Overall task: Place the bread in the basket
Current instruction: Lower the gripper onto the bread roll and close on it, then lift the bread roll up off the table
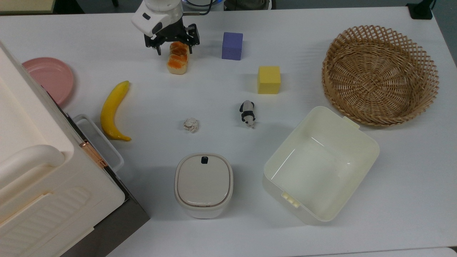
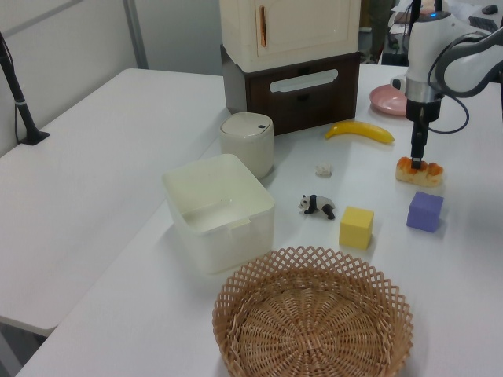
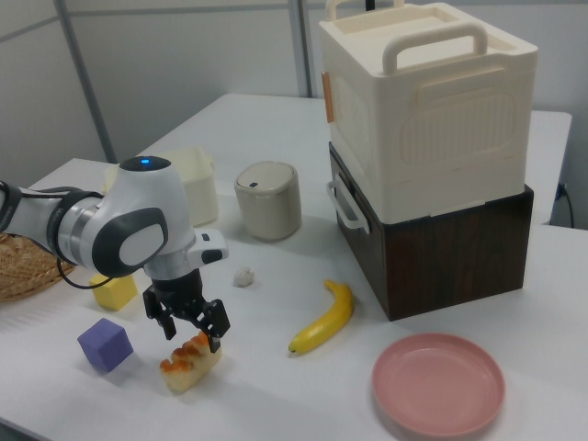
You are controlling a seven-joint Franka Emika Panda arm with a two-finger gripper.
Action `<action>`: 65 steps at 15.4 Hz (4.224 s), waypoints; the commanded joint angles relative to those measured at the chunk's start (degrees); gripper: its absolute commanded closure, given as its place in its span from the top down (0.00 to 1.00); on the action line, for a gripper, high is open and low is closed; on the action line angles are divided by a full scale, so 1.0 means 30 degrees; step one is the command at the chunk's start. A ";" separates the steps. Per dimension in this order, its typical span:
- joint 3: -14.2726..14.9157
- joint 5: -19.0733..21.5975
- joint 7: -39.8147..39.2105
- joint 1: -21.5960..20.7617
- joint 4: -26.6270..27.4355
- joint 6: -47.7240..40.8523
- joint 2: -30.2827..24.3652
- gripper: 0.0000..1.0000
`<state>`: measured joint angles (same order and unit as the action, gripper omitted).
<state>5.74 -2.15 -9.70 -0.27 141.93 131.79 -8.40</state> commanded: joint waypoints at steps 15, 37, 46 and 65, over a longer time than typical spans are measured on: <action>-0.0418 -0.1772 0.1591 -0.0204 0.0355 0.1716 0.1658 0.65; -0.0564 -0.1890 0.1591 -0.0438 -0.1634 -0.2088 -0.0713 0.55; -0.1444 -0.1860 0.1562 -0.0497 -0.8342 -0.9326 -0.1564 0.55; -0.1444 -0.1860 0.1533 -0.1195 -1.1774 -1.3166 -0.0890 0.55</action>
<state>1.38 -6.61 -5.61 -1.08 109.55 95.09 -12.89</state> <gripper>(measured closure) 0.449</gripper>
